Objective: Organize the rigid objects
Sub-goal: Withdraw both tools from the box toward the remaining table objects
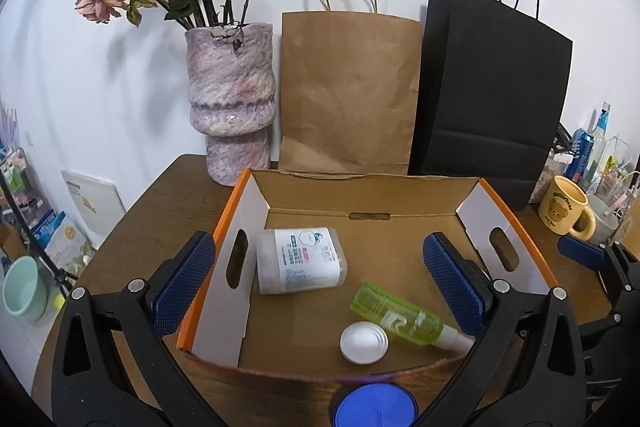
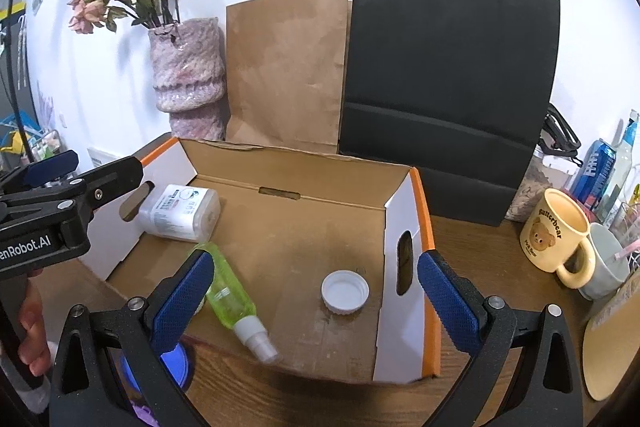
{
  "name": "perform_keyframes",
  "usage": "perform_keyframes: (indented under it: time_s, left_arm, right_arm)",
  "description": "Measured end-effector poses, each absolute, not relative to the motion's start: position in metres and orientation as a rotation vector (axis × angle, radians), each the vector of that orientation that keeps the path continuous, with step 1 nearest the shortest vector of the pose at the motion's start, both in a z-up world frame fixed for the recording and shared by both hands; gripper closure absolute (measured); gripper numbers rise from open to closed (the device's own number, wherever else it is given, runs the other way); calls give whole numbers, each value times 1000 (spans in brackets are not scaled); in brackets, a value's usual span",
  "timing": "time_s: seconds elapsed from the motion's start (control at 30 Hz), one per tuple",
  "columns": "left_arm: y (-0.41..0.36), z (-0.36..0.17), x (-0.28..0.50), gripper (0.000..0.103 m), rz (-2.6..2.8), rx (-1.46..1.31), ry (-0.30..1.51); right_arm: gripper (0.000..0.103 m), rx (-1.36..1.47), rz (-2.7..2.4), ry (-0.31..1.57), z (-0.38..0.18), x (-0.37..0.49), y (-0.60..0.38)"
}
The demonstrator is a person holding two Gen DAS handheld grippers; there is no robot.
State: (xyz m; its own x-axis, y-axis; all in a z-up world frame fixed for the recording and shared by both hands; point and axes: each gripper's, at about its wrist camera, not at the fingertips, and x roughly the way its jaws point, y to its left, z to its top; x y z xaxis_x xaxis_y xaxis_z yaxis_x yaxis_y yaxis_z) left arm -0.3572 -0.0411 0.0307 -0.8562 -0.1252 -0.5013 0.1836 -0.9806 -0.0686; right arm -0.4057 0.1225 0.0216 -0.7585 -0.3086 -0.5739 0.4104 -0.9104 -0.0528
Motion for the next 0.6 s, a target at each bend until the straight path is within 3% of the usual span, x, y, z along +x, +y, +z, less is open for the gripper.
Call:
perform_keyframes:
  time_s: [0.6]
  left_arm:
    - [-27, 32, -295, 0, -2911, 735, 137]
  right_arm:
    - [0, 796, -2619, 234, 25, -342, 149]
